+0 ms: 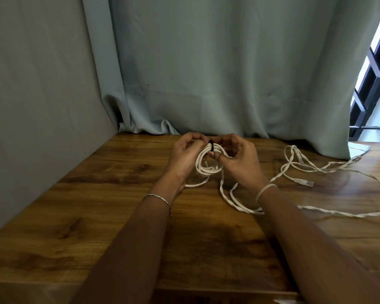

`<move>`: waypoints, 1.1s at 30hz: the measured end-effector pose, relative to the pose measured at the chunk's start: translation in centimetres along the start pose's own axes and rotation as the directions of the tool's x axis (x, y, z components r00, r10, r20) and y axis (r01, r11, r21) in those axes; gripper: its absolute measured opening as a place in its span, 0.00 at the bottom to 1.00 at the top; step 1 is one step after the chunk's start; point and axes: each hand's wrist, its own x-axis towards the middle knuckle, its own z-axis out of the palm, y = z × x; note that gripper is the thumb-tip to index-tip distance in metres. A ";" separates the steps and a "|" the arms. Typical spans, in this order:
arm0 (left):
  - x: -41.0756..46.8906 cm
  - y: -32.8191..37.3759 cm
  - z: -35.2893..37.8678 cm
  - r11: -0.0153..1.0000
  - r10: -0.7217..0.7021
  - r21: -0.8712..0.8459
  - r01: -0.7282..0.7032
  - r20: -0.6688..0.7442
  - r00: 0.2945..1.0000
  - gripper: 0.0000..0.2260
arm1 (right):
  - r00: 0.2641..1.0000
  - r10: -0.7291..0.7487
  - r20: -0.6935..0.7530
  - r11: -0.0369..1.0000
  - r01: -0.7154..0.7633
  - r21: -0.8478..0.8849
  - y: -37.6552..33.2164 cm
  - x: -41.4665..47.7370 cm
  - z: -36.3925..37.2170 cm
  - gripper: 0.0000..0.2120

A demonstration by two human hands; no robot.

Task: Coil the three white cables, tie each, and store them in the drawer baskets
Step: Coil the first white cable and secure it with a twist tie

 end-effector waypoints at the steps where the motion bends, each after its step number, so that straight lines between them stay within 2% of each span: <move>1: 0.0 0.0 0.0 1.000 0.001 0.000 -0.001 0.007 1.000 0.04 | 1.000 0.000 0.010 1.000 0.000 0.017 0.0 0.0 -0.1 0.16; 11: -0.2 0.1 -0.1 0.997 -0.065 -0.037 0.065 0.006 0.998 0.05 | 0.998 0.001 0.067 0.999 -0.004 0.048 0.0 0.1 -0.1 0.16; 16: -0.2 0.0 -0.1 0.998 -0.049 -0.038 0.048 -0.014 0.999 0.03 | 0.997 0.009 0.077 0.999 -0.012 0.040 -0.1 0.0 0.0 0.16; 26: -0.4 0.1 -0.1 0.954 0.172 0.249 -0.167 0.005 0.985 0.05 | 0.999 0.031 0.039 0.999 -0.032 0.013 0.2 0.1 -0.2 0.15; 33: -0.6 0.1 -0.1 0.934 0.177 0.312 -0.174 0.018 0.984 0.08 | 0.999 0.035 0.033 0.998 -0.034 -0.048 0.4 0.1 -0.2 0.15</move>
